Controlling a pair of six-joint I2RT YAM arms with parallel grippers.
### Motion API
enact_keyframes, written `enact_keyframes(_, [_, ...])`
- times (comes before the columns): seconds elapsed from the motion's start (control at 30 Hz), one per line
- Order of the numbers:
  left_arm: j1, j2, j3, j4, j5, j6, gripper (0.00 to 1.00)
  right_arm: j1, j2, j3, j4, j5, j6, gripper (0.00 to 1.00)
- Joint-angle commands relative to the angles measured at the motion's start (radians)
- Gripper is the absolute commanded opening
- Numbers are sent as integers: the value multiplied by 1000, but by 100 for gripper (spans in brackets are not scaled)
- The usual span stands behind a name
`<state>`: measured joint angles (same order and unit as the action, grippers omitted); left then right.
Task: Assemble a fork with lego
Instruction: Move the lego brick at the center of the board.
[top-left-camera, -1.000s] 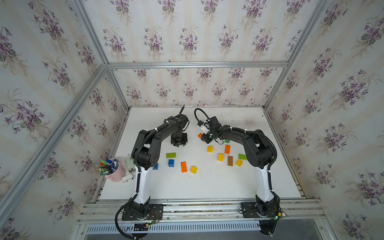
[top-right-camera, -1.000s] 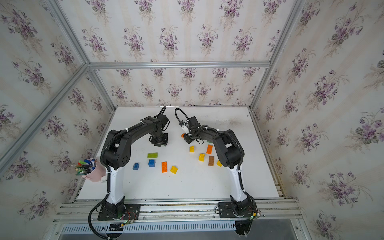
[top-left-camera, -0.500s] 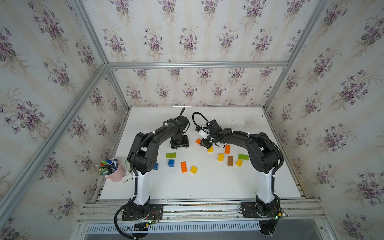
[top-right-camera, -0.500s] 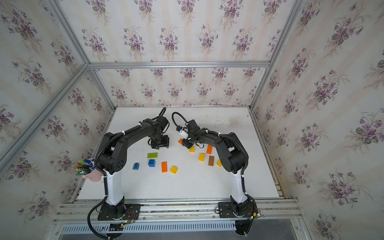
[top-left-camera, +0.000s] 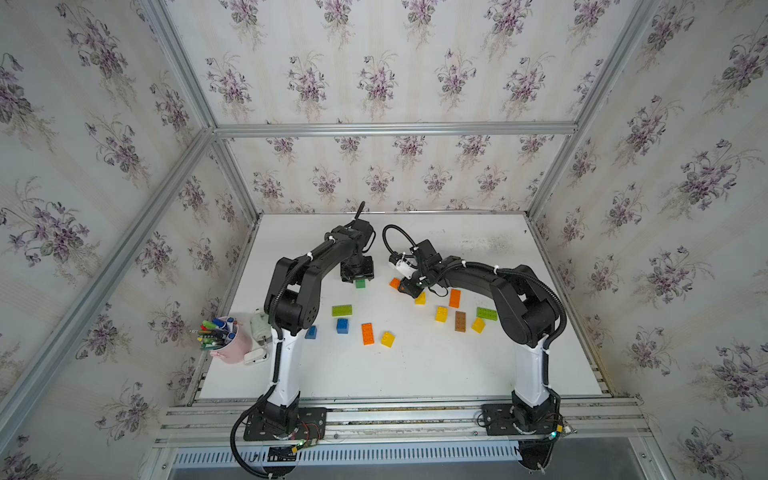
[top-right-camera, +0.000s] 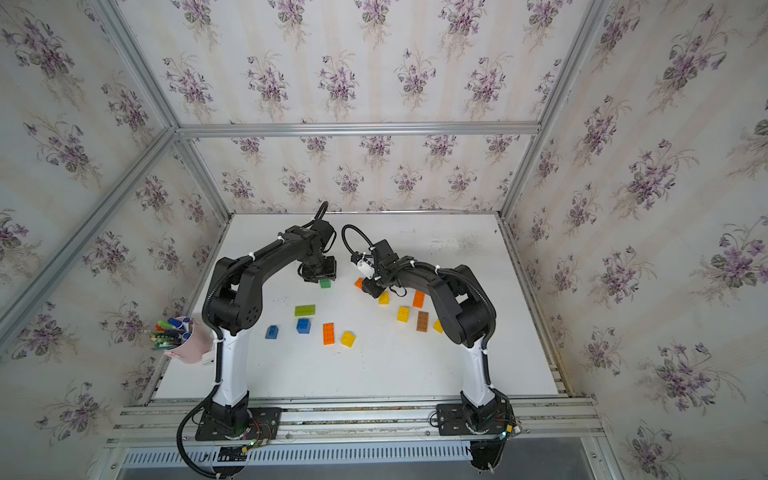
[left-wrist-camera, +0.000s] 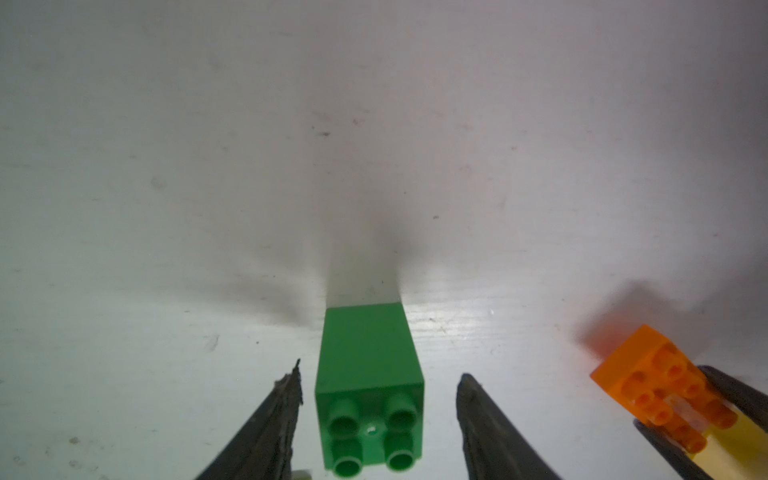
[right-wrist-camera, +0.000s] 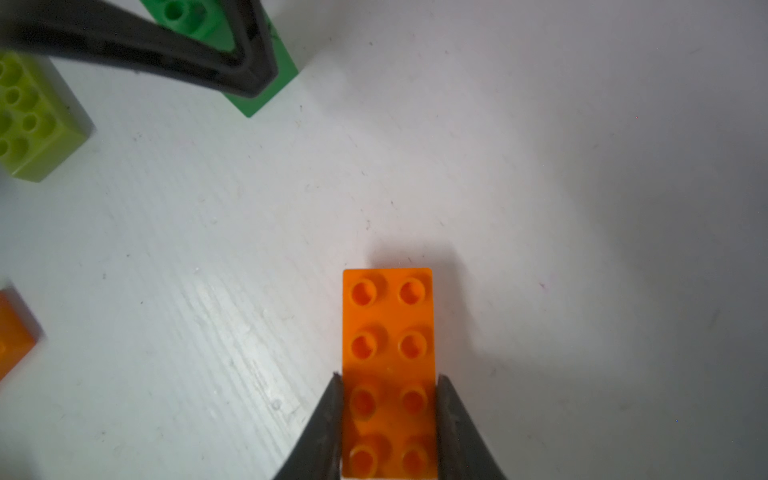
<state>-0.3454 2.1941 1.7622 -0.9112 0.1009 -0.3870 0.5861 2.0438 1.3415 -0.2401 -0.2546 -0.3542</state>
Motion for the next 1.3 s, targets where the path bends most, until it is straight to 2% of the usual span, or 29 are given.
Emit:
enact_keyframes(0.0, [0, 17, 19, -40, 6, 17, 56, -1, 3, 0, 8, -8, -8, 31])
enact_keyframes(0.03, [1, 19, 19, -48, 0, 16, 56, 0, 3, 1, 8, -8, -7, 30])
enact_keyframes(0.2, [0, 3, -5, -63, -47, 4, 41, -1, -3, -4, 16, -13, 4, 30])
enact_keyframes(0.4, [-5, -7, -11, -74, -47, -4, 32, 4, -13, -20, 21, -17, 4, 30])
enact_keyframes(0.77, [-62, -90, -111, -73, -14, -73, 32, 12, -72, -93, 35, -43, -35, 30])
enact_keyframes(1.07, [-89, -129, -242, 6, 8, -120, 40, 24, -88, -113, 20, -46, -61, 32])
enact_keyframes(1.2, [-89, -122, -239, 29, 31, -113, 53, 27, -85, -110, 8, -33, -62, 33])
enact_keyframes(1.27, [-88, -128, -241, 37, 37, -107, 64, 29, -86, -107, -2, -31, -60, 36])
